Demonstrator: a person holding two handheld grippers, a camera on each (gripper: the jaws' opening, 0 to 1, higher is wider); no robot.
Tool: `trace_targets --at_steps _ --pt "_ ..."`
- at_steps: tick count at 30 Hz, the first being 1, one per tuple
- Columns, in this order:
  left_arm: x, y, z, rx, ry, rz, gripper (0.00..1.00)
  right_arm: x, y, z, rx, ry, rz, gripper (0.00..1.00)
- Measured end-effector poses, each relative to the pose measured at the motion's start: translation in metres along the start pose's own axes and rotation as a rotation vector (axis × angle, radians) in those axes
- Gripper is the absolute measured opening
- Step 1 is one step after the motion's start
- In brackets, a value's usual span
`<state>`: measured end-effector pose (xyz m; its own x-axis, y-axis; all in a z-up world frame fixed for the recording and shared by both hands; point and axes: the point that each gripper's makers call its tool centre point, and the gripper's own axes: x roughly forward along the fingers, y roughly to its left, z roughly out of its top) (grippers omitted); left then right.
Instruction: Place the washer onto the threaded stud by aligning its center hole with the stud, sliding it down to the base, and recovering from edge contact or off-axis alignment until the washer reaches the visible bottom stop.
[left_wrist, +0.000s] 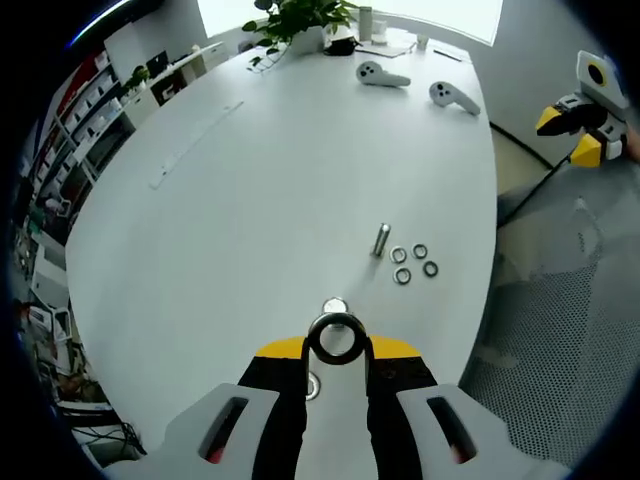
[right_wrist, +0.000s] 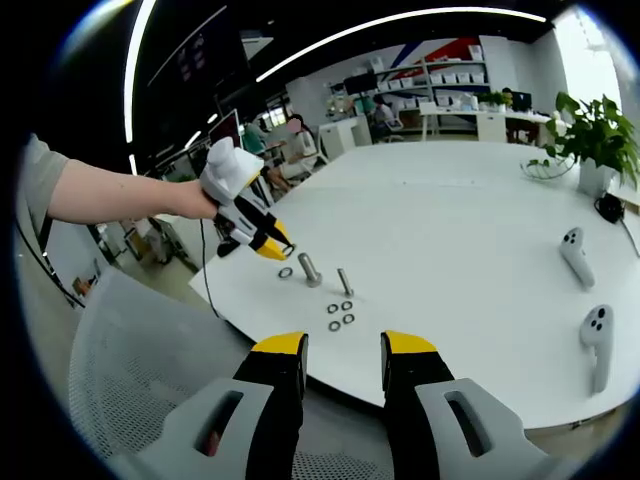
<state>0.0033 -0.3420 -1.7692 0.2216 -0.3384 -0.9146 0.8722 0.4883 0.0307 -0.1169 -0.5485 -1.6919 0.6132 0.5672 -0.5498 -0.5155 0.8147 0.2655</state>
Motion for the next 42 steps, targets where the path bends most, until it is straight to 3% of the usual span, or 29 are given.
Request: trace_targets --at_steps 3,24,35,42 --pt "0.003 0.003 0.002 -0.035 0.0 -0.014 0.19 0.0 -0.001 0.0 0.002 -0.002 -0.003 0.31" --pt "0.018 0.001 0.008 -0.004 0.039 -0.037 0.19 -0.001 -0.002 0.002 0.015 -0.02 -0.007 0.31" --pt "0.035 0.0 0.003 0.059 0.065 -0.027 0.19 -0.001 -0.003 0.002 0.019 -0.019 -0.013 0.31" --pt "0.05 0.0 -0.005 0.037 0.06 -0.03 0.19 -0.001 -0.005 0.003 0.031 -0.024 -0.02 0.3"
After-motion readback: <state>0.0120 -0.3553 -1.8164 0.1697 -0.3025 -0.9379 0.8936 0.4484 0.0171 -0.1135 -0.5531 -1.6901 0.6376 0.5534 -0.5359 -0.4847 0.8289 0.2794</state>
